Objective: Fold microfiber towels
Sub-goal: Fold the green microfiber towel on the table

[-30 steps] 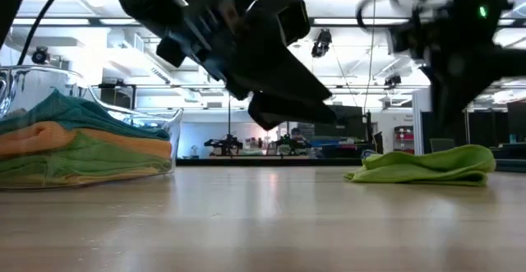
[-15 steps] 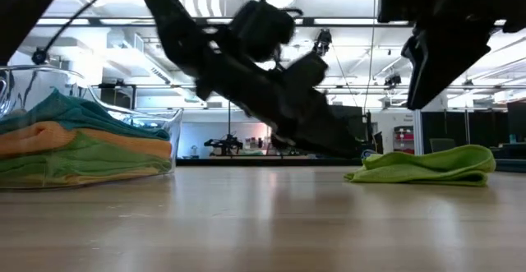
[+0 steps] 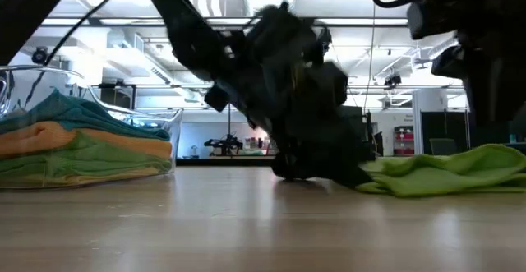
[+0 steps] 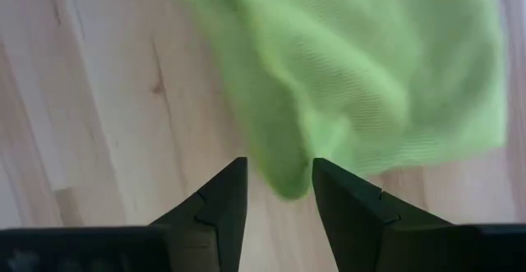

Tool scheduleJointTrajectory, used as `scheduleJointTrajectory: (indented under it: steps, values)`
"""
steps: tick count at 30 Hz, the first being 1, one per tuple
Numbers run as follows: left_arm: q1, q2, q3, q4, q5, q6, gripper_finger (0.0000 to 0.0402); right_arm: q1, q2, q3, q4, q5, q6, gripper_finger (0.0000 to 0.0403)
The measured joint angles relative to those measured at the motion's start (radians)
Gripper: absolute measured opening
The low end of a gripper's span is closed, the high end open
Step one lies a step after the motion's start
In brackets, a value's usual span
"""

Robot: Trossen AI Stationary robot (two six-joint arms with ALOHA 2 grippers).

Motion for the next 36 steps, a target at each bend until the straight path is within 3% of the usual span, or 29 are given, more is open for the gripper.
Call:
scheduleJointTrajectory:
  steps: [3, 7, 9, 11, 14, 15, 17, 19, 22, 31, 33, 36]
  values:
    - [-0.07, -0.03, -0.002, 0.035, 0.022, 0.023, 0.0147, -0.002, 0.0, 0.0, 0.017, 0.009, -0.045, 0.0136]
    - [-0.121, -0.118, -0.01, -0.108, -0.029, 0.205, 0.0147, -0.002, 0.0, 0.0, 0.064, 0.019, -0.072, 0.0136]
    - [-0.134, -0.177, -0.019, -0.236, -0.201, 0.267, 0.0147, 0.004, 0.0, 0.0, 0.076, 0.018, -0.066, 0.0136]
    - [-0.151, -0.235, -0.033, -0.334, -0.455, 0.347, 0.0147, 0.011, 0.0, 0.0, 0.072, 0.019, -0.054, 0.0136]
    - [-0.171, -0.291, -0.059, -0.307, -0.841, 0.487, 0.0147, 0.02, 0.0, 0.0, 0.076, 0.019, -0.047, 0.0136]
    - [-0.17, -0.296, -0.069, -0.288, -0.9, 0.535, 0.0147, 0.021, 0.0, 0.0, 0.082, 0.019, -0.047, 0.0136]
    - [-0.16, -0.294, -0.088, -0.265, -0.898, 0.623, 0.0147, 0.021, 0.0, 0.0, 0.104, 0.021, -0.045, 0.0136]
    - [-0.147, -0.283, -0.102, -0.272, -0.808, 0.709, 0.0147, 0.021, 0.0, -0.001, 0.131, 0.025, -0.034, 0.0136]
    - [-0.142, -0.27, -0.104, -0.25, -0.769, 0.799, 0.0148, 0.021, 0.002, -0.002, 0.184, 0.027, -0.019, 0.0136]
    - [-0.114, -0.181, -0.05, -0.184, -0.795, 0.855, 0.0187, 0.024, 0.002, -0.003, 0.279, 0.027, 0.002, 0.0137]
    - [-0.115, -0.155, -0.033, -0.167, -0.843, 0.903, 0.0201, 0.024, 0.002, -0.003, 0.284, 0.027, 0.003, 0.0136]
    - [-0.117, -0.144, -0.015, -0.232, -0.864, 0.964, 0.0211, 0.025, 0.002, -0.003, 0.281, 0.027, 0.008, 0.0136]
